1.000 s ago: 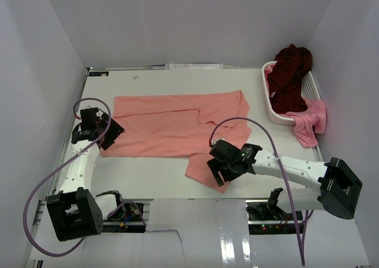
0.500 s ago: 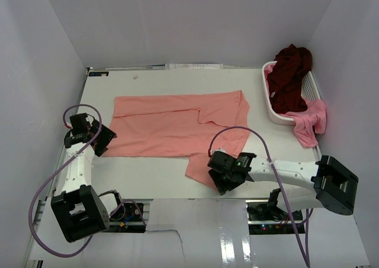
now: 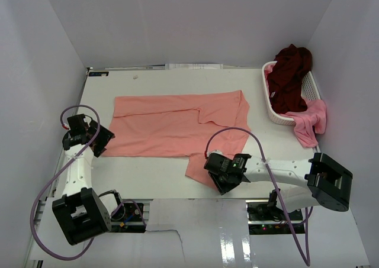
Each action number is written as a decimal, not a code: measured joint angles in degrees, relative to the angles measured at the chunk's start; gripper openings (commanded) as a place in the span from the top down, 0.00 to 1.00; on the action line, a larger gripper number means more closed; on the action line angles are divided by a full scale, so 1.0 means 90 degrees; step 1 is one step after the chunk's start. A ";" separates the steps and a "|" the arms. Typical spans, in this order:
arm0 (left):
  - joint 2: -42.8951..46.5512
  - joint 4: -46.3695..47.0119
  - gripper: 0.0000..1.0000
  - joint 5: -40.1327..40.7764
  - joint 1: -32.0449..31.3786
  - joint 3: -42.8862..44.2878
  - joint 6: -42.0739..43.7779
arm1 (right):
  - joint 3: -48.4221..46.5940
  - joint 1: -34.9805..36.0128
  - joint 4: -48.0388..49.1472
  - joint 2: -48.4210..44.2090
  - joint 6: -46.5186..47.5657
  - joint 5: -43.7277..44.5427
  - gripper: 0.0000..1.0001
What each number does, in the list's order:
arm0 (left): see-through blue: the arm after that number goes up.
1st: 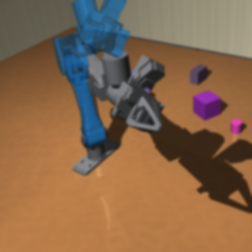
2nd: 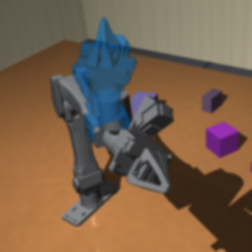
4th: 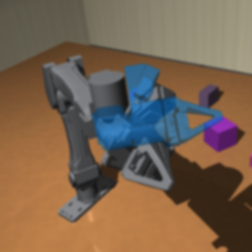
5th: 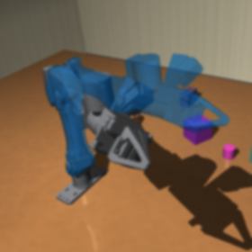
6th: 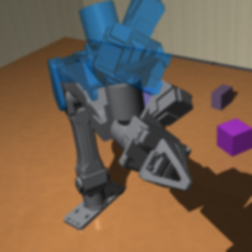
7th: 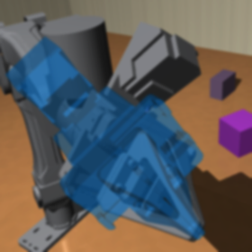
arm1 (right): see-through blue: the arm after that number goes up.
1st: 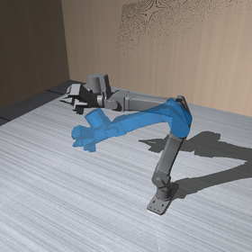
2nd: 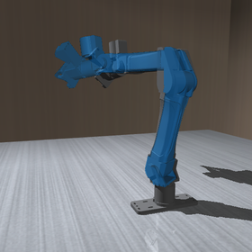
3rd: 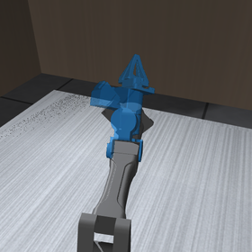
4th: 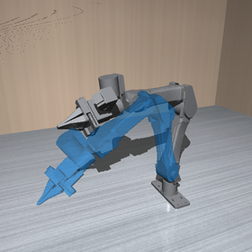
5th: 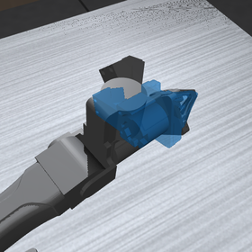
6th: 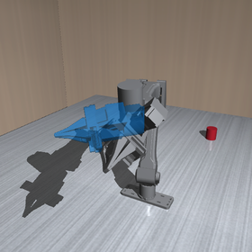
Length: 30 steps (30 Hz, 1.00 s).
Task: Fold and stack the t-shirts
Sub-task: Grap the side of the flattened tshirt closest away from the robot with both arms
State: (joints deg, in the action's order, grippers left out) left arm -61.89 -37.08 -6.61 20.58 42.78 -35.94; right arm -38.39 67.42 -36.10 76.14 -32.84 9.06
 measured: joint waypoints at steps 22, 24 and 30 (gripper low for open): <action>-0.0027 -0.0255 0.24 -0.0039 0.0121 -0.0002 -0.0231 | -0.0104 0.0163 0.0182 0.0134 0.0000 -0.0333 0.92; -0.0083 -0.0313 0.24 -0.0051 0.0151 -0.0012 -0.0350 | -0.0117 0.0170 0.0192 0.0136 0.0010 -0.0362 0.92; -0.0087 -0.0442 0.30 0.0284 0.0228 -0.0126 -0.0918 | -0.0141 0.0185 0.0291 0.0134 0.0058 -0.0430 0.92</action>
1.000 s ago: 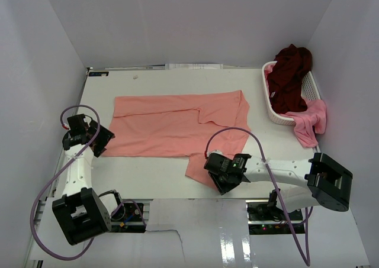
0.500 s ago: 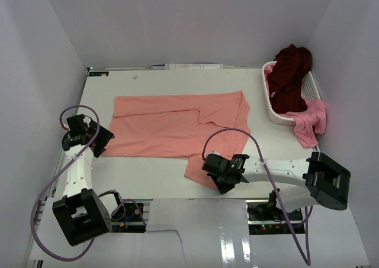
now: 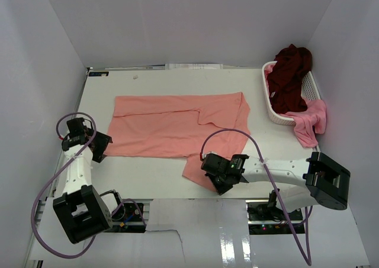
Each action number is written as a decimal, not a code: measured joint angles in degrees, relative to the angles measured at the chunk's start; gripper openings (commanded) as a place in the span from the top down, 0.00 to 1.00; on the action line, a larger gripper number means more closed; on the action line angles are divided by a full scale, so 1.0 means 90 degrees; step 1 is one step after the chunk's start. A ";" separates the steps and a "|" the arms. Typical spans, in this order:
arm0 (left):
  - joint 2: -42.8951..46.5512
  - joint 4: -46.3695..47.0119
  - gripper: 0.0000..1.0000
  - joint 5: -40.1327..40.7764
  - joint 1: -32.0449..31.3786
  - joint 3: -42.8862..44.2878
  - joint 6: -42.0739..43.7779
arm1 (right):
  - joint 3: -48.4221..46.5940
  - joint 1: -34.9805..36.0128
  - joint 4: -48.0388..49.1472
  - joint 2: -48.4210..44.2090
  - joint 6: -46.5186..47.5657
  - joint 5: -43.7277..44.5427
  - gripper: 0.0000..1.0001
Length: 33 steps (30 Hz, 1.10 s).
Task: Fold and stack the t-shirts
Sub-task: Grap the side of the flattened tshirt closest away from the robot with both arms
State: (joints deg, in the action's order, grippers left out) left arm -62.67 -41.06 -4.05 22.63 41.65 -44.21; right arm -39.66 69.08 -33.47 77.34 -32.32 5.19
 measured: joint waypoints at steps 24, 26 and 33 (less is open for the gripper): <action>-0.0996 0.0505 0.47 0.1192 0.0141 -0.0087 -0.1100 | 0.0015 0.0000 0.0083 -0.0444 0.0109 -0.0245 0.92; -0.1064 0.0576 0.47 0.1202 0.0141 -0.0090 -0.1122 | 0.0015 0.0000 0.0090 -0.0449 0.0107 -0.0270 0.92; -0.1105 0.0743 0.47 0.1387 0.0141 -0.0102 -0.1195 | 0.0017 0.0000 0.0175 -0.0449 0.0107 -0.0374 0.92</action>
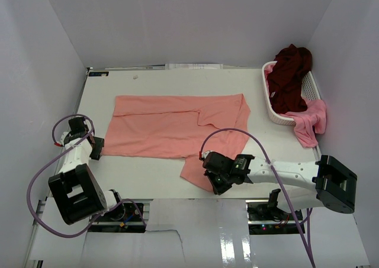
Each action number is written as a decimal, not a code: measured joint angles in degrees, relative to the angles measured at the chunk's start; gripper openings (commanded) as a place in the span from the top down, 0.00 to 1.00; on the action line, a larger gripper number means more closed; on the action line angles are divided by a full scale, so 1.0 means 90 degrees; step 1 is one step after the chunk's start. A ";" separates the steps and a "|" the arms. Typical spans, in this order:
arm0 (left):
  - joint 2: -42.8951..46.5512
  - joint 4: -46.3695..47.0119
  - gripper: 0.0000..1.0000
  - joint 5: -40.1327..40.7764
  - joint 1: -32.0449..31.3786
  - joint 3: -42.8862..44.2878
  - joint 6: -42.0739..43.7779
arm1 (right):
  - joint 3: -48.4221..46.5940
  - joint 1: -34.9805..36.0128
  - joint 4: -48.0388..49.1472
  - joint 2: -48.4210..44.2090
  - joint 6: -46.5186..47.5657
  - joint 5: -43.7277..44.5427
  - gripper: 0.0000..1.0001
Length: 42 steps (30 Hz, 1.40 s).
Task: Fold and stack the t-shirts
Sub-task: Grap the side of the flattened tshirt closest away from the robot with both arms
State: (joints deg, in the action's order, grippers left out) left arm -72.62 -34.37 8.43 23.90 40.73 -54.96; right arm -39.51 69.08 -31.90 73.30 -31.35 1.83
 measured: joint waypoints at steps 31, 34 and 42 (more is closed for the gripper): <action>-0.0789 0.0920 0.69 0.0138 0.0000 -0.0192 -0.0119 | 0.0002 0.0002 0.0041 -0.0153 -0.0168 -0.0061 0.92; -0.0865 0.1013 0.71 0.0141 0.0000 -0.0175 -0.0119 | 0.0002 0.0002 0.0041 -0.0153 -0.0168 -0.0063 0.92; -0.1052 0.1258 1.00 0.0068 0.0002 -0.0095 -0.0148 | 0.0002 0.0005 -0.0022 -0.0223 -0.0172 -0.0061 0.92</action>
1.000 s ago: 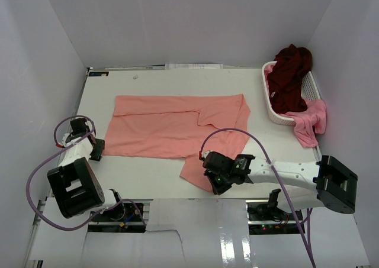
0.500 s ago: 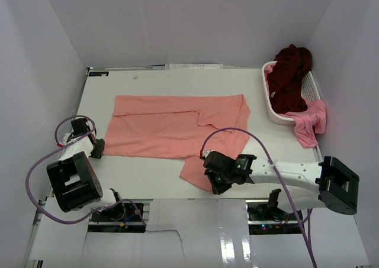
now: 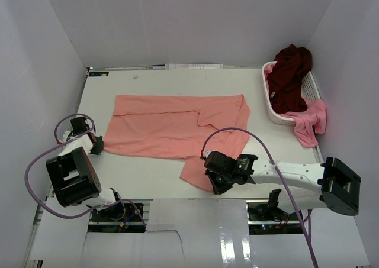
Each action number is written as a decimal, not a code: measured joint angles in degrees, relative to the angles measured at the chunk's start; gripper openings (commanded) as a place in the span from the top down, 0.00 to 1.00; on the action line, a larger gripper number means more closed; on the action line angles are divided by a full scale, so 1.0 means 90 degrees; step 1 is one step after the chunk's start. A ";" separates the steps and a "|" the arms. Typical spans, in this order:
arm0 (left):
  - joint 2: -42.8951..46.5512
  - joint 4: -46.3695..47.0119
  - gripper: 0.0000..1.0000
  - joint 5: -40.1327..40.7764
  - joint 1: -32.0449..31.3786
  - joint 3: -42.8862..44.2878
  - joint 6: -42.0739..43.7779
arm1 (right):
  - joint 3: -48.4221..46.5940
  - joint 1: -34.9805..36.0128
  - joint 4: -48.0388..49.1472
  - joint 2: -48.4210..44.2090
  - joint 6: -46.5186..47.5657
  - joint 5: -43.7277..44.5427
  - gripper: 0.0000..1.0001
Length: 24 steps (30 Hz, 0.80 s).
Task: Fold and stack the t-shirts
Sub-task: Grap the side of the flattened tshirt closest away from the robot with both arms
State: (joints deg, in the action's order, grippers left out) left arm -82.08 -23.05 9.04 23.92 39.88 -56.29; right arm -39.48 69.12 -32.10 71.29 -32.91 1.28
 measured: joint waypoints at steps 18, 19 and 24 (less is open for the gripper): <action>0.0663 -0.0442 1.00 -0.0804 0.0039 -0.0012 0.0306 | -0.1700 0.0000 -0.1409 -0.0704 0.0032 0.0401 0.92; 0.0668 -0.0444 1.00 -0.0831 0.0039 -0.0012 0.0333 | -0.1831 0.0000 -0.1496 -0.0714 0.0039 0.0449 0.92; 0.0644 -0.0559 1.00 -0.0971 0.0039 -0.0012 0.0486 | -0.2426 -0.0015 -0.1979 -0.0687 0.0109 0.0811 0.92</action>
State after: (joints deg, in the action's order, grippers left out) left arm -76.29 -28.08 0.30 24.27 39.77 -51.92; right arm -61.32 68.99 -49.91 65.10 -31.92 8.58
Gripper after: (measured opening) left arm 0.015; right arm 0.086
